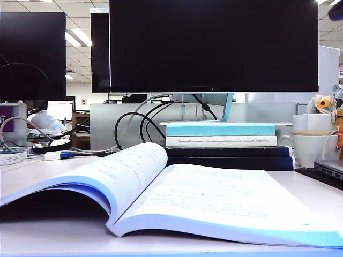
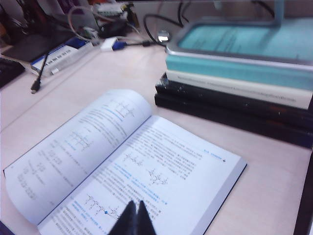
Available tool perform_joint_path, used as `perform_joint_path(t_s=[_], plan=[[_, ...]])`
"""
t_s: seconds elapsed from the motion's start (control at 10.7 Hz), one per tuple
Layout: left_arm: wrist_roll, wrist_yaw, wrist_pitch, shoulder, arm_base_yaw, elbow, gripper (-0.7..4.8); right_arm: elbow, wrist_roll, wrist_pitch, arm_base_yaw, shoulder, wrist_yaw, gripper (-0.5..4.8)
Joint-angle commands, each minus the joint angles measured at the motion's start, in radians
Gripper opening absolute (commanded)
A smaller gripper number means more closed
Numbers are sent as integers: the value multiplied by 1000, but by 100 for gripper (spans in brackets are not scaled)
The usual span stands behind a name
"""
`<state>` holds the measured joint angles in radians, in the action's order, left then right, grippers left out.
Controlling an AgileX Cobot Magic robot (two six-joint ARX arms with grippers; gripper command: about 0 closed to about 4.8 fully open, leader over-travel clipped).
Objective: Close the book.
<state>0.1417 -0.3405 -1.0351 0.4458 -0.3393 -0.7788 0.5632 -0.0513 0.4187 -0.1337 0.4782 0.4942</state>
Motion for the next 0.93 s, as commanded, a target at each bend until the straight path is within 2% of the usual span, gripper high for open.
perform_joint_path(t_s=[0.09,0.28,0.37,0.56,0.65,0.93], plan=[[239,222,126,22,-340,142,-6,5,5,-31,-45,37,4,-1],[357,423,229,107,-552,156,-6,3,7,-33,-87,48,-27,-1],[369,530,277,190,-631,161,-6,3,7,-34,-89,47,-27,-1],[367,617,341,350,-690,161,-6,3,7,-33,-93,47,-26,-1],[347,607,447,517,-698,161,-6,3,7,-31,-93,46,-25,-1],[326,505,490,588,-691,175,-6,3,6,-19,-96,46,-21,-1]])
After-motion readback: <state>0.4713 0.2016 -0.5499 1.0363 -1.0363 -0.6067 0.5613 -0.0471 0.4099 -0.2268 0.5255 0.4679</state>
